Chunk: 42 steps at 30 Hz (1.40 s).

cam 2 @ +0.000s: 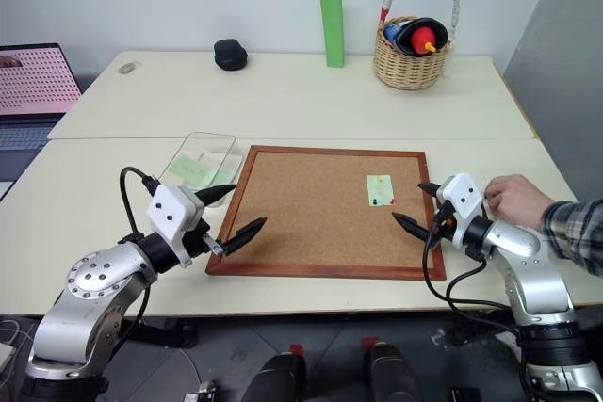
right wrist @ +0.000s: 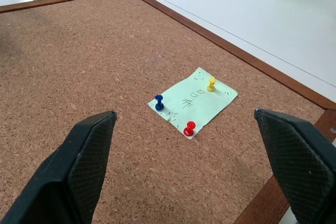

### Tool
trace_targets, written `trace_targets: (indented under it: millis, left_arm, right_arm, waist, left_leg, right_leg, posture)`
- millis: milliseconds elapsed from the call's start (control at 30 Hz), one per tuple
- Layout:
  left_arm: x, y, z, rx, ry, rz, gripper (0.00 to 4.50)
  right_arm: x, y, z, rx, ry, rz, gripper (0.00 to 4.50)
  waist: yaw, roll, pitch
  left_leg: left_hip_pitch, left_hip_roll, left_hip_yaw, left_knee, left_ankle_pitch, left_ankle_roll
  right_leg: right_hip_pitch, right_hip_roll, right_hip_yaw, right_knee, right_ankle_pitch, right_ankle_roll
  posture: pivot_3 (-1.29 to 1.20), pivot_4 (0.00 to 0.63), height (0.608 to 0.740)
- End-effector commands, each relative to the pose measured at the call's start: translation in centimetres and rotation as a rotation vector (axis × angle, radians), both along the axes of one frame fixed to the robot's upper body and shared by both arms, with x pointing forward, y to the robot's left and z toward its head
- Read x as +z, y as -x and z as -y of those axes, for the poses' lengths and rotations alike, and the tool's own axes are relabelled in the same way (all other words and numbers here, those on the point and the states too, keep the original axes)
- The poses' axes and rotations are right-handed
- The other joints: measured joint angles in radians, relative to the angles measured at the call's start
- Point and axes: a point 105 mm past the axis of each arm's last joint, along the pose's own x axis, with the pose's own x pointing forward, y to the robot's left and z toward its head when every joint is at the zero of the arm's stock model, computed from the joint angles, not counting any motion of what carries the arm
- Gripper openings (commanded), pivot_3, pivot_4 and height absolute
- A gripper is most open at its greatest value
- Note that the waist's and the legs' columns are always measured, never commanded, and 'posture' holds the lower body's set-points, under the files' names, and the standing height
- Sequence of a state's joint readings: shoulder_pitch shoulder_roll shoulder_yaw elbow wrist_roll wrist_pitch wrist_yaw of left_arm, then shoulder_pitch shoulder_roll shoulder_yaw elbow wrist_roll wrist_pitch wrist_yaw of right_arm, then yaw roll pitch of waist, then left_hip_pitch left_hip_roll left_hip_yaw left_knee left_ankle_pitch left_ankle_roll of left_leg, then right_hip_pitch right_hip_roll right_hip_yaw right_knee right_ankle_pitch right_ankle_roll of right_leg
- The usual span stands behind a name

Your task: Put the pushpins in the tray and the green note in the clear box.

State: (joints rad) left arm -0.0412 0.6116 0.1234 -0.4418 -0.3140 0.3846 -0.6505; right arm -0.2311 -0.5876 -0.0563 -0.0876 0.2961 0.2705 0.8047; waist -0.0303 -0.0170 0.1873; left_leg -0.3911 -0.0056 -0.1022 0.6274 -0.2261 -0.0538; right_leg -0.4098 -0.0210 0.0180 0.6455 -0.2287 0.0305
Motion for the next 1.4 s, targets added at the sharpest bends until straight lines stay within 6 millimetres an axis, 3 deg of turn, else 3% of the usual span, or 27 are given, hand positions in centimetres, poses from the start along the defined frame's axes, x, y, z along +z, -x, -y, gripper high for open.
trace_targets:
  millis: [33, 367, 633, 900, 1067, 1400]
  left_arm:
    - [1.3, 0.3, 0.4, -0.036, 0.02, 0.056, 4.5]
    - [1.1, -0.5, -0.1, -0.002, 0.036, -0.015, 4.5]
    - [1.1, 0.3, 1.4, -0.122, 0.076, -0.051, 4.5]
    - [0.6, 0.2, 3.6, -0.243, 0.072, -0.065, 3.03]
    - [-0.6, -0.9, 4.2, -0.265, 0.005, -0.085, 2.04]
    - [-2.3, -2.9, 7.9, -0.368, -0.011, -0.175, 0.19]
  right_arm:
    - [1.5, 0.0, 0.1, 0.005, 0.004, 0.062, 4.45]
    - [1.3, 0.0, -0.5, 0.023, -0.004, 0.055, 4.45]
    - [1.3, -0.1, -1.0, 0.041, -0.009, 0.058, 4.45]
    - [1.8, 0.0, -1.3, 0.05, -0.015, 0.066, 4.5]
    - [2.1, -0.1, -1.5, 0.05, -0.018, 0.069, 4.5]
    - [2.2, -0.5, -2.3, 0.042, -0.03, 0.047, 4.5]
  waist:
    - [0.0, 0.0, 0.0]
    - [0.0, 0.0, 0.0]
    - [-0.001, 0.0, 0.0]
    - [0.001, 0.0, 0.0]
    - [-0.001, 0.0, 0.0]
    - [-0.001, 0.0, 0.0]
  left_leg:
    - [0.0, 0.0, 0.0, 0.0, 0.0, 0.0]
    - [0.0, 0.0, 0.0, 0.0, 0.0, 0.0]
    - [0.0, 0.0, 0.0, 0.0, 0.0, 0.0]
    - [0.0, 0.0, 0.0, 0.0, 0.0, 0.0]
    - [0.0, 0.0, 0.0, 0.0, 0.0, 0.0]
    - [0.0, 0.0, 0.0, 0.0, 0.0, 0.0]
  right_leg:
    - [0.0, 0.0, 0.0, 0.0, 0.0, 0.0]
    - [0.0, 0.0, 0.0, 0.0, 0.0, 0.0]
    - [0.0, 0.0, 0.0, 0.0, 0.0, 0.0]
    - [0.0, 0.0, 0.0, 0.0, 0.0, 0.0]
    - [0.0, 0.0, 0.0, 0.0, 0.001, 0.001]
    - [0.0, 0.0, 0.0, 0.001, 0.003, 0.006]
  posture:
    - [0.0, 0.15, 0.74]
    - [0.0, 0.15, 0.74]
    - [0.0, 0.15, 0.74]
    - [0.0, 0.15, 0.74]
    - [0.0, 0.15, 0.74]
    - [0.0, 0.15, 0.74]
